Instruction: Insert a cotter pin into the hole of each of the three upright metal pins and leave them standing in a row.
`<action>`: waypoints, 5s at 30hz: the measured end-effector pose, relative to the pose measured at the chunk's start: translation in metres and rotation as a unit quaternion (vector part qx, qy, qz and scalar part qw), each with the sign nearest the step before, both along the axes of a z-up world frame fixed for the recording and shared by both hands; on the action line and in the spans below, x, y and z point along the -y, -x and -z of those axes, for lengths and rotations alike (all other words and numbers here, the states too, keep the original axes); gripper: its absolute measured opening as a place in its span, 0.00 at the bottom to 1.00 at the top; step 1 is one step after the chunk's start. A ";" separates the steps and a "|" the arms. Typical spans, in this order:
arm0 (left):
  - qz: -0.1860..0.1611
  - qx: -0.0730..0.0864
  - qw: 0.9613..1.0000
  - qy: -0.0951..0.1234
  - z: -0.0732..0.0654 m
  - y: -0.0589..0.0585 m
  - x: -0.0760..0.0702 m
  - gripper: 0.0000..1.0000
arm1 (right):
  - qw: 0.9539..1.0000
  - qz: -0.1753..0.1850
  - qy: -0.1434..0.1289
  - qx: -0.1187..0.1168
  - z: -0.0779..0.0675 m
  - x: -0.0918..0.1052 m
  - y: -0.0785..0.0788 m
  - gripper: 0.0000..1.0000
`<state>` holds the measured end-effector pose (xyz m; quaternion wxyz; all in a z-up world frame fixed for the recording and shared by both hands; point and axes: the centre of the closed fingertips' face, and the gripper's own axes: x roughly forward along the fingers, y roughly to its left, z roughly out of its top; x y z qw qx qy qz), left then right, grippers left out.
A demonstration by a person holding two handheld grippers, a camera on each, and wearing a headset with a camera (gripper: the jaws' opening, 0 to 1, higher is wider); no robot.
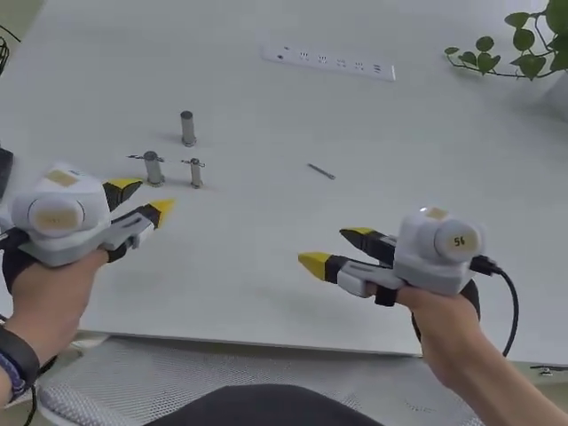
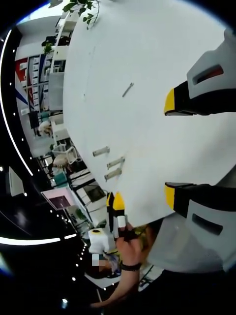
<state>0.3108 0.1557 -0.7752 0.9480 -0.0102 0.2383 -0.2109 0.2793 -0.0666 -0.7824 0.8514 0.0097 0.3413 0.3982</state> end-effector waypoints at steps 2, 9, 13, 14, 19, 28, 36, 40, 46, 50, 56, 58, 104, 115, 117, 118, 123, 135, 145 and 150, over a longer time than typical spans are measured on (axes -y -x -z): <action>0.001 0.005 1.000 -0.017 -0.003 0.002 -0.004 0.30 | 1.000 0.000 -0.001 0.000 0.000 0.000 0.000 0.57; 0.013 0.007 1.000 -0.014 -0.011 0.009 -0.005 0.34 | 1.000 0.003 -0.002 0.000 0.000 0.001 0.000 0.58; 0.012 0.008 1.000 -0.016 -0.015 0.015 -0.007 0.35 | 1.000 0.006 -0.003 -0.001 0.001 0.002 -0.001 0.58; 0.011 0.008 1.000 -0.016 -0.015 0.016 -0.008 0.36 | 1.000 0.007 -0.003 -0.001 0.001 0.002 -0.001 0.58; 0.014 0.003 1.000 -0.012 -0.017 0.027 -0.008 0.37 | 1.000 0.010 -0.004 -0.001 0.002 0.002 -0.002 0.59; 0.035 0.000 0.999 -0.016 -0.022 0.037 -0.008 0.41 | 1.000 0.016 -0.006 -0.004 0.003 0.004 -0.004 0.64; 0.039 0.003 0.999 -0.014 -0.028 0.027 -0.010 0.42 | 1.000 0.018 -0.009 -0.005 0.003 0.002 -0.004 0.64; 0.041 0.006 0.999 -0.008 -0.032 0.020 -0.009 0.42 | 1.000 0.020 -0.010 -0.006 0.002 0.003 -0.003 0.64; 0.049 0.008 0.999 -0.011 -0.033 0.013 -0.009 0.42 | 1.000 0.023 -0.009 -0.006 0.003 0.006 -0.003 0.64; 0.047 0.010 0.999 -0.011 -0.033 0.008 -0.011 0.42 | 1.000 0.025 -0.008 -0.008 0.004 0.007 -0.002 0.64; 0.051 0.017 0.998 -0.013 -0.039 -0.005 -0.012 0.42 | 1.000 0.029 -0.009 -0.007 0.003 0.010 -0.002 0.64; 0.051 0.019 0.998 -0.014 -0.041 -0.009 -0.013 0.42 | 0.999 0.031 -0.009 -0.007 0.002 0.010 -0.003 0.64; 0.101 -0.004 0.994 -0.050 -0.037 -0.110 -0.018 0.38 | 0.999 0.036 -0.019 -0.014 0.001 0.007 -0.004 0.63; 0.113 -0.022 0.991 -0.063 -0.028 -0.134 -0.016 0.38 | 0.999 0.035 -0.021 -0.018 0.001 0.005 -0.001 0.63; 0.116 -0.024 0.991 -0.067 -0.027 -0.138 -0.015 0.37 | 0.999 0.034 -0.021 -0.019 0.001 0.005 -0.002 0.63; 0.118 -0.025 0.991 -0.067 -0.026 -0.140 -0.015 0.37 | 0.999 0.034 -0.021 -0.019 0.001 0.006 -0.002 0.63; 0.125 -0.038 0.989 -0.071 -0.020 -0.149 -0.012 0.36 | 0.999 0.036 -0.021 -0.019 0.001 0.006 -0.002 0.63; 0.148 -0.077 0.982 -0.085 0.003 -0.159 -0.009 0.34 | 0.999 0.033 -0.022 -0.024 0.003 0.003 0.002 0.63; 0.158 -0.108 0.978 -0.088 0.020 -0.162 -0.004 0.32 | 0.999 0.029 -0.021 -0.026 0.003 0.002 0.003 0.63; 0.168 -0.128 0.973 -0.091 0.034 -0.160 0.002 0.30 | 0.999 0.029 -0.021 -0.027 0.004 0.002 0.003 0.63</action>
